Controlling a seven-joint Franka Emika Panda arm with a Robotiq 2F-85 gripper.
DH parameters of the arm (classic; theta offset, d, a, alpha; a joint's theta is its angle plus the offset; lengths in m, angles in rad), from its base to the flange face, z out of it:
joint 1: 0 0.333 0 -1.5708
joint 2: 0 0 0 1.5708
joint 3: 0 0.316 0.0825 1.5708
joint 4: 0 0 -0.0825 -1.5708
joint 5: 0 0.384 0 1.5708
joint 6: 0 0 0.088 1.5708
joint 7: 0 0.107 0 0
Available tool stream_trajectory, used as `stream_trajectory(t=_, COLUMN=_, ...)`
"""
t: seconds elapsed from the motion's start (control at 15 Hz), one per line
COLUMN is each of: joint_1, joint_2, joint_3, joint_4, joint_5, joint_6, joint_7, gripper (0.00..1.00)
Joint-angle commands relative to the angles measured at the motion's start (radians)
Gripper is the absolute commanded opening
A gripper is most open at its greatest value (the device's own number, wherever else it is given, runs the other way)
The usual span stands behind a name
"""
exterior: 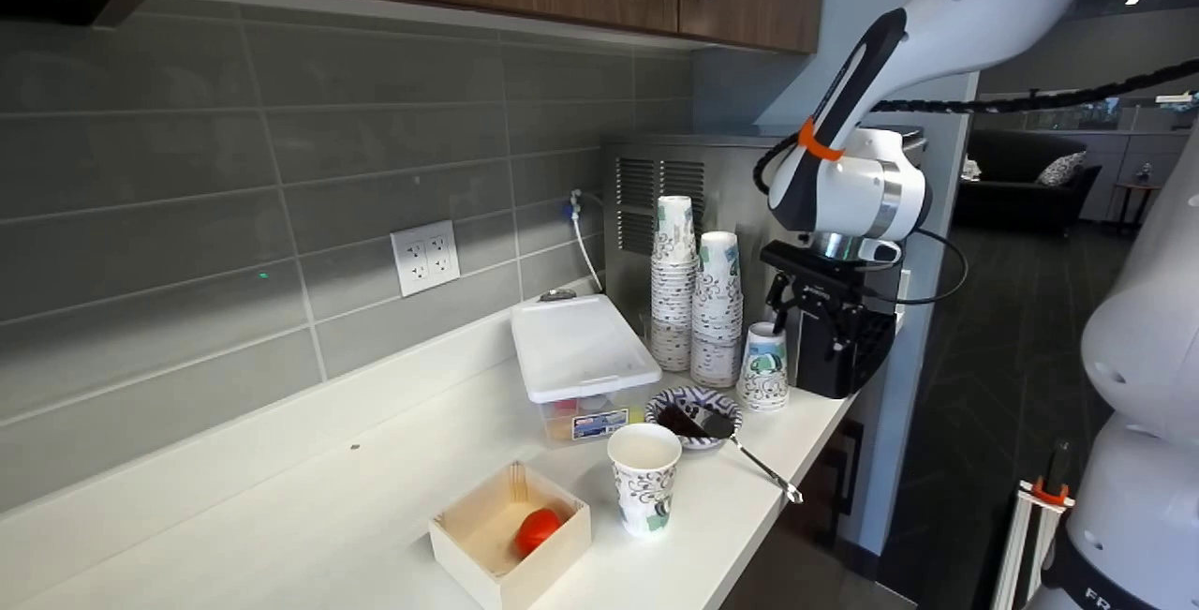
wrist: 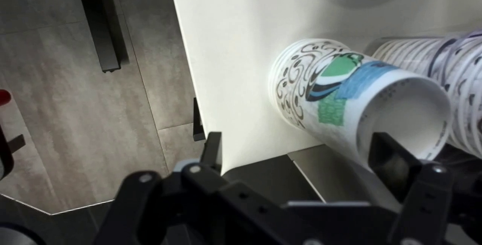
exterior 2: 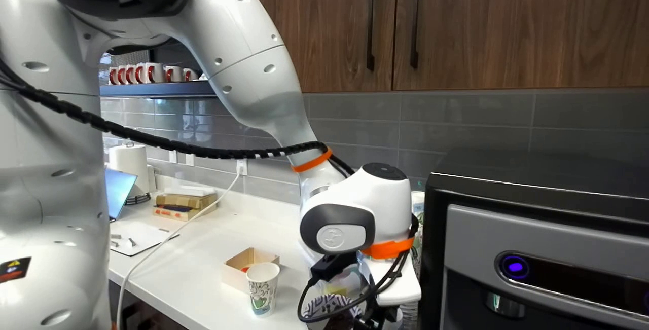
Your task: Pick up the coffee cups on the right and place them on the front stack.
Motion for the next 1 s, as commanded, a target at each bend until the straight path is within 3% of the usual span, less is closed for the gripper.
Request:
stream_trajectory(t=0.0, joint_1=0.029, joint_2=0.047, joint_3=-0.012, joint_4=0.025, joint_5=0.029, joint_6=0.012, joint_7=-0.001, gripper=1.00)
stream_trajectory(t=0.13, joint_1=0.037, joint_2=0.055, joint_3=-0.010, joint_4=0.032, joint_5=0.030, joint_6=0.016, joint_7=0.001, gripper=1.00)
stream_trajectory(t=0.2, joint_1=0.041, joint_2=0.058, joint_3=-0.009, joint_4=0.036, joint_5=0.029, joint_6=0.017, joint_7=0.001, gripper=0.80)
stream_trajectory(t=0.87, joint_1=0.054, joint_2=0.063, joint_3=-0.013, joint_4=0.053, joint_5=0.033, joint_6=0.037, joint_7=-0.002, gripper=0.02)
stream_trajectory(t=0.93, joint_1=0.054, joint_2=0.063, joint_3=-0.013, joint_4=0.052, joint_5=0.034, joint_6=0.038, joint_7=-0.002, gripper=0.00)
